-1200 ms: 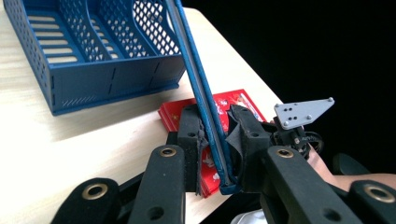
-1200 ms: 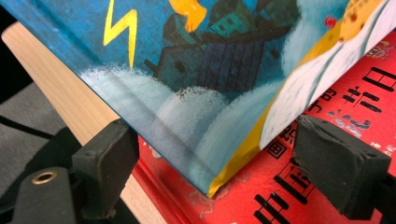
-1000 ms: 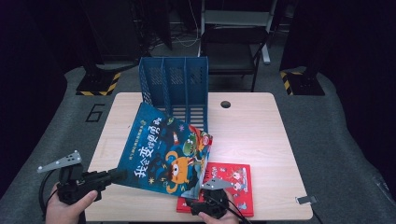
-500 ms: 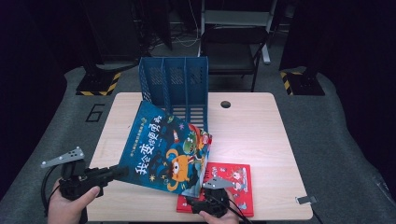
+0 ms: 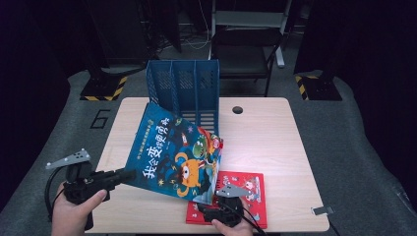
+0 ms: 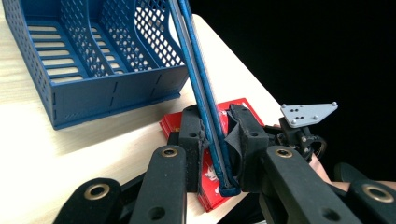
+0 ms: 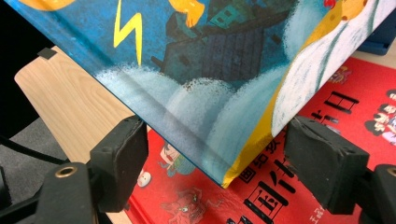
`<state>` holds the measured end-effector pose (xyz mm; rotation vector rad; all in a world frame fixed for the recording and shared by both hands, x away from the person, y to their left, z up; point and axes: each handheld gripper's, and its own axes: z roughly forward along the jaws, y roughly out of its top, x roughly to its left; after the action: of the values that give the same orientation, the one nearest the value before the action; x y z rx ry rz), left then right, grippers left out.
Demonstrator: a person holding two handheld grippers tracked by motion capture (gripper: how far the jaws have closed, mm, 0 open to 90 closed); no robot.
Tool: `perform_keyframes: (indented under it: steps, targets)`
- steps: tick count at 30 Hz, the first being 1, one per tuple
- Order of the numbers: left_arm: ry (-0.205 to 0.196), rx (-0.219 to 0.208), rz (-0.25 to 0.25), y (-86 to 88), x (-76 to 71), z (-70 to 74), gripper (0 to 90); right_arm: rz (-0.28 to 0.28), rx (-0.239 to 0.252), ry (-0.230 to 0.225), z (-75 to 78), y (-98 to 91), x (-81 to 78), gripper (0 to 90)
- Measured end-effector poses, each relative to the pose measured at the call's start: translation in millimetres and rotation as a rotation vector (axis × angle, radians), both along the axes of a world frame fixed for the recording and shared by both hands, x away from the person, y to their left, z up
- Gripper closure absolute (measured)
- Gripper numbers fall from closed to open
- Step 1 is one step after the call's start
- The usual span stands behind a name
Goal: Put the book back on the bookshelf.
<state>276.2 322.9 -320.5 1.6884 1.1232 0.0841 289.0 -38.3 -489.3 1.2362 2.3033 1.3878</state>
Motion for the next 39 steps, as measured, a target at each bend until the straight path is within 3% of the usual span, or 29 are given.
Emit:
perform_keyframes:
  steps: [19,27,39]
  targets:
    - [-0.02,0.012,-0.001,-1.3,18.3,26.1,75.0,-0.006,-0.007,-0.025,26.0,-2.0,14.7,23.1]
    - [-0.034,0.013,0.013,0.3,27.3,38.9,74.9,-0.002,-0.016,-0.038,39.0,0.1,26.5,23.4]
    - [-0.033,0.004,0.054,11.4,40.6,53.4,74.0,0.01,0.013,-0.055,54.7,9.0,44.8,23.6]
